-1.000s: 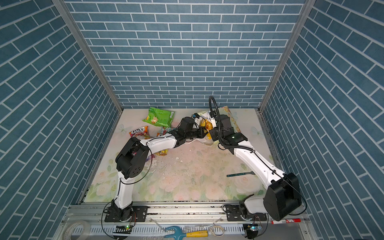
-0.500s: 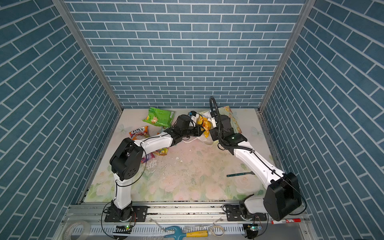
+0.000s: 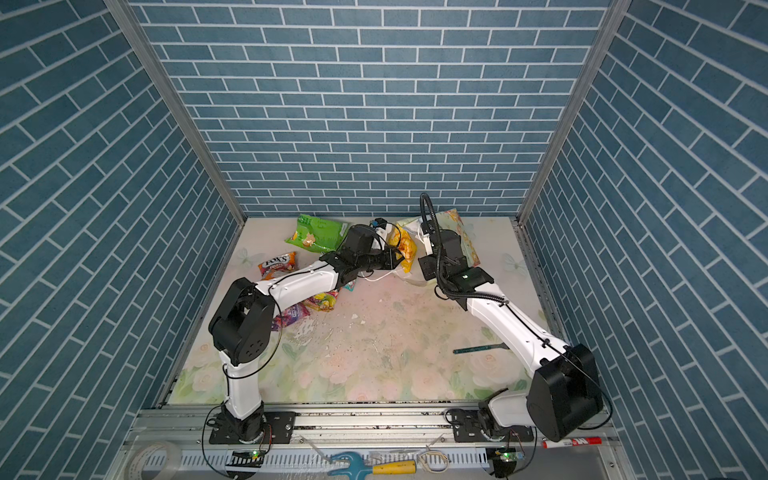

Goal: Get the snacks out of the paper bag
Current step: 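Pull the yellow chip packet out of the bag with the left gripper, then lower the yellow chip packet onto the snack pile and open the left gripper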

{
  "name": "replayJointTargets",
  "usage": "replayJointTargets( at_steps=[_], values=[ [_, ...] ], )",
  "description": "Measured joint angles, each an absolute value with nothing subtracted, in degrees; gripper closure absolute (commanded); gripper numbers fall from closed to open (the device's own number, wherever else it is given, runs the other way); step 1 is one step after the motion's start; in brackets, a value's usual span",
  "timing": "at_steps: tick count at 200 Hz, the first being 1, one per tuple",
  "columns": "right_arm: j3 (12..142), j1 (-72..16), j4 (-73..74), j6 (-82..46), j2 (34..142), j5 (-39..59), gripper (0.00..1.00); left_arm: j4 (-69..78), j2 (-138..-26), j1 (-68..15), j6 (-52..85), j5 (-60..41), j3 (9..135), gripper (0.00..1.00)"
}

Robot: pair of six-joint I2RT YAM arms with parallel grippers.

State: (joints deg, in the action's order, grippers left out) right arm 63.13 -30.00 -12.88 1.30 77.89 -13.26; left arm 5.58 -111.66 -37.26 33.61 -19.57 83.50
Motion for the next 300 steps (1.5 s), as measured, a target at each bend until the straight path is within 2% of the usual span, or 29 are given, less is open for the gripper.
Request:
replayJointTargets(
  at_steps=[97,166,230,262,300],
  values=[
    [63.13,-30.02,-15.05,0.21,78.37,-14.55,1.00,6.20,-109.80,-35.57,35.97,-21.85,82.87,1.00],
    [63.18,-30.00,-15.44,0.05,79.22,-14.41,1.00,7.38,-102.63,-32.71,36.88,-22.48,77.47,1.00],
    [65.10,-30.00,-17.54,-1.21,82.28,-13.17,1.00,0.25,-92.31,-29.82,31.86,-14.44,72.82,1.00],
    [66.46,-30.00,-19.18,-2.17,82.41,-11.60,1.00,-3.62,-87.11,-24.40,30.70,-10.96,68.07,1.00],
    [69.73,-30.00,-20.51,-3.07,82.39,-8.91,1.00,-10.00,-86.37,-15.94,29.50,-5.74,64.66,1.00]
  ],
)
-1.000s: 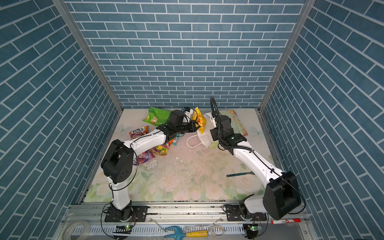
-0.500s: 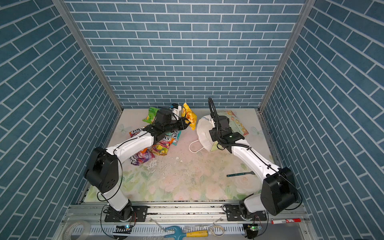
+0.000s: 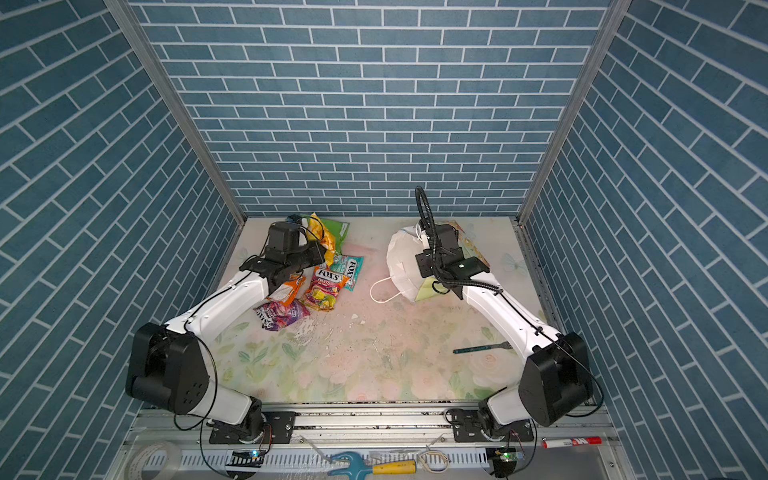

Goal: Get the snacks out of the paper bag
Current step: 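Lower the yellow chip packet onto the snack pile and open the left gripper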

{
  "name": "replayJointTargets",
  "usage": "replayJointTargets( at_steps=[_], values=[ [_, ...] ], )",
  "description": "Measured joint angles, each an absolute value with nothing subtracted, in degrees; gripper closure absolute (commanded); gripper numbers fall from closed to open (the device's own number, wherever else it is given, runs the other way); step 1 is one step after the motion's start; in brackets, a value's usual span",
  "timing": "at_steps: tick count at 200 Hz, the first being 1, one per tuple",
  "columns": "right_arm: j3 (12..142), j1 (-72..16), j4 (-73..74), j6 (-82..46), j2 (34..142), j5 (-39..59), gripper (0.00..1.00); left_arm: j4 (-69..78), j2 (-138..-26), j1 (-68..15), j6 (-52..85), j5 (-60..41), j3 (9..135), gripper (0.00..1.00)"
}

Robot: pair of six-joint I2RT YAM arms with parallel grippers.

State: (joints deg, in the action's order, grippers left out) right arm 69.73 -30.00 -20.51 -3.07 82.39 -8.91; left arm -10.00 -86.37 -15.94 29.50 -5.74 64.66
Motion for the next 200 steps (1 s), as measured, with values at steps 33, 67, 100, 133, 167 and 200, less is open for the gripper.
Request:
replayJointTargets(
  at_steps=[33,67,100,133,167,200],
  values=[
    [69.80,-30.02,-21.58,-3.55,82.28,-6.74,1.00,-13.80,-88.73,-11.27,28.21,-2.87,64.62,1.00],
    [69.80,-30.00,-22.04,-5.54,81.52,-4.16,1.00,-16.86,-94.76,-10.00,26.26,0.40,66.76,1.00],
    [70.30,-30.00,-22.15,-7.33,80.47,-1.93,1.00,-19.66,-100.12,-10.02,24.01,4.73,70.96,0.96],
    [71.64,-30.00,-21.98,-8.82,80.38,0.05,1.00,-20.91,-101.75,-10.00,22.50,5.89,72.95,0.36],
    [71.64,-30.00,-21.96,-9.50,80.40,1.43,1.00,-19.68,-99.22,-10.02,21.80,3.73,71.85,0.08],
    [72.05,-30.00,-22.04,-10.37,80.47,2.46,1.00,-18.52,-93.19,-10.02,21.91,2.04,70.43,0.00]
  ],
)
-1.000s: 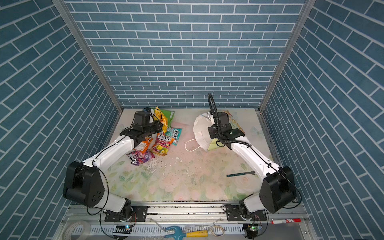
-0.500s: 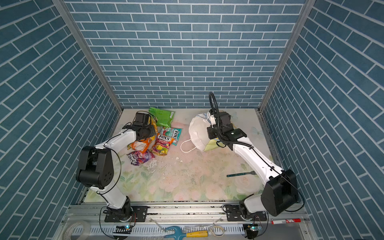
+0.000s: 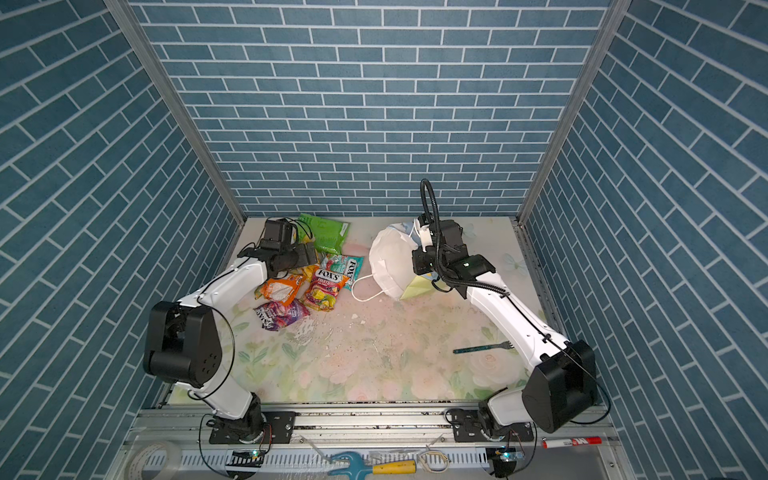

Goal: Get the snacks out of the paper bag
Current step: 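Lower the yellow chip packet onto the snack pile and open the left gripper, then release the bag rim with the right gripper while the left gripper withdraws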

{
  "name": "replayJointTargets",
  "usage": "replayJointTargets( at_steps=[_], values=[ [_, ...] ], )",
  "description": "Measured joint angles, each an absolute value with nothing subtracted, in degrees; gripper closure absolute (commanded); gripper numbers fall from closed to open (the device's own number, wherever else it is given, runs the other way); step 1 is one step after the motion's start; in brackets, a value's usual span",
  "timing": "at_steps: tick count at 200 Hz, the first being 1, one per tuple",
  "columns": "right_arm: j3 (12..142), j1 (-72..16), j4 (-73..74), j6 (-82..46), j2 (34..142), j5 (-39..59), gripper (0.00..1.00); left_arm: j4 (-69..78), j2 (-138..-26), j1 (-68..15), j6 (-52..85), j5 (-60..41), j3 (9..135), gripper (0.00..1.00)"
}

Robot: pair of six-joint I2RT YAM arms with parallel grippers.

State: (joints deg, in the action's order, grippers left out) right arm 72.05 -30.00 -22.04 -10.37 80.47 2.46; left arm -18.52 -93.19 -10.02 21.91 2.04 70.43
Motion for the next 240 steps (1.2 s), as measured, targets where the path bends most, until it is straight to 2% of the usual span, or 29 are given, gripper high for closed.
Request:
replayJointTargets(
  at_steps=[69,107,116,121,127,146,176,198,240],
  values=[
    [73.69,-30.00,-20.23,-12.56,83.24,7.29,1.00,-12.64,-78.50,-10.02,24.58,-0.75,60.62,0.00],
    [76.05,-30.02,-18.98,-13.63,87.94,12.14,1.00,-11.62,-75.00,-10.02,25.21,-1.19,58.08,0.00],
    [76.97,-30.00,-18.59,-13.72,89.21,13.26,0.88,-11.42,-74.63,-10.02,25.28,-1.21,57.76,0.00],
    [77.47,-30.00,-18.48,-13.74,89.89,13.80,0.78,-11.38,-74.54,-10.02,25.28,-1.21,57.60,0.00],
    [78.17,-30.00,-18.39,-14.15,90.72,14.66,0.73,-11.35,-74.46,-10.02,25.28,-1.19,57.45,0.01],
    [79.75,-30.00,-17.91,-14.59,92.77,16.62,0.66,-11.29,-74.46,-10.02,25.28,-1.19,57.06,0.01],
    [79.99,-30.00,-17.54,-15.20,93.25,18.15,0.43,-11.20,-74.46,-10.02,25.26,-1.17,56.40,0.00],
    [79.99,-30.02,-17.43,-15.14,93.23,18.85,0.30,-10.61,-74.35,-10.02,25.15,-1.17,55.55,0.01],
    [79.99,-30.00,-18.44,-14.57,91.22,18.37,0.16,-7.40,-72.55,-10.02,24.36,-1.15,52.42,0.00]
  ],
)
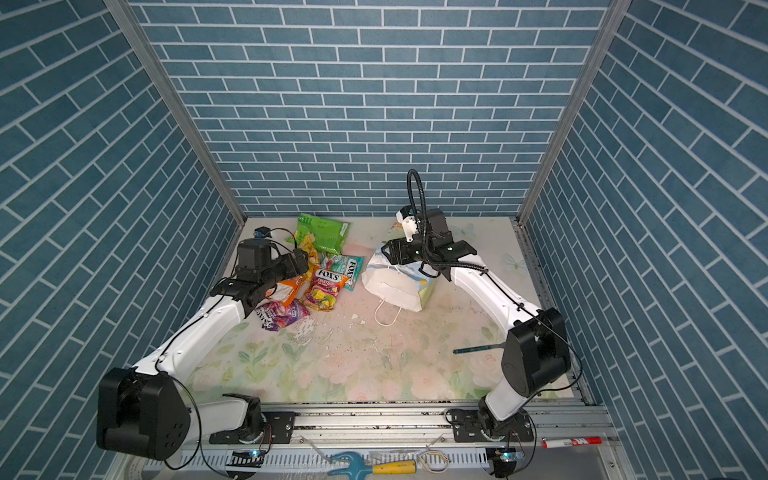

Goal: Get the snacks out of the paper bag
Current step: 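Release the bag rim with the right gripper while the left gripper withdraws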

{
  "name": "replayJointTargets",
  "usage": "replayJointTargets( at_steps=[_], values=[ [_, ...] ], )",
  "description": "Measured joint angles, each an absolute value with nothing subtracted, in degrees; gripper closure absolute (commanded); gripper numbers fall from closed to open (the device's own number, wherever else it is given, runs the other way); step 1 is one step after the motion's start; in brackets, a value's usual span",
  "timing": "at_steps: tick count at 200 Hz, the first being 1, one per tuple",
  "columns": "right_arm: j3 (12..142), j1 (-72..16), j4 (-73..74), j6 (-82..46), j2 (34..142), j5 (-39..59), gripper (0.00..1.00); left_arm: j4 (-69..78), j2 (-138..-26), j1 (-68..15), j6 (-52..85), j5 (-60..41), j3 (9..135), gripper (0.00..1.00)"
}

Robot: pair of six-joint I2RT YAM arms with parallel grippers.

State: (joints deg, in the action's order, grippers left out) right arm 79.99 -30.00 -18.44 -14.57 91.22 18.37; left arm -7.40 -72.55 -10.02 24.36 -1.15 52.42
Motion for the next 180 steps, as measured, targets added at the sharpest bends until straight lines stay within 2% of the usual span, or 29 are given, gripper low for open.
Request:
replayJointTargets(
  at_steps=[60,100,141,180],
  values=[
    [78.54,-30.00,-19.97,-13.41,82.91,13.56,0.13,-4.38,-72.34,-10.00,22.55,0.16,51.75,0.00],
    [71.88,-30.02,-17.89,-12.51,77.03,5.65,0.13,0.12,-72.34,-9.69,19.77,2.98,48.27,0.00],
    [56.55,-29.04,-8.99,-9.32,69.19,-6.50,0.12,8.47,-70.17,-9.15,14.17,11.73,39.29,0.00],
    [38.98,-21.65,6.20,-7.49,60.23,-17.06,0.12,19.53,-67.70,-6.04,9.56,19.11,27.90,0.00]
  ],
)
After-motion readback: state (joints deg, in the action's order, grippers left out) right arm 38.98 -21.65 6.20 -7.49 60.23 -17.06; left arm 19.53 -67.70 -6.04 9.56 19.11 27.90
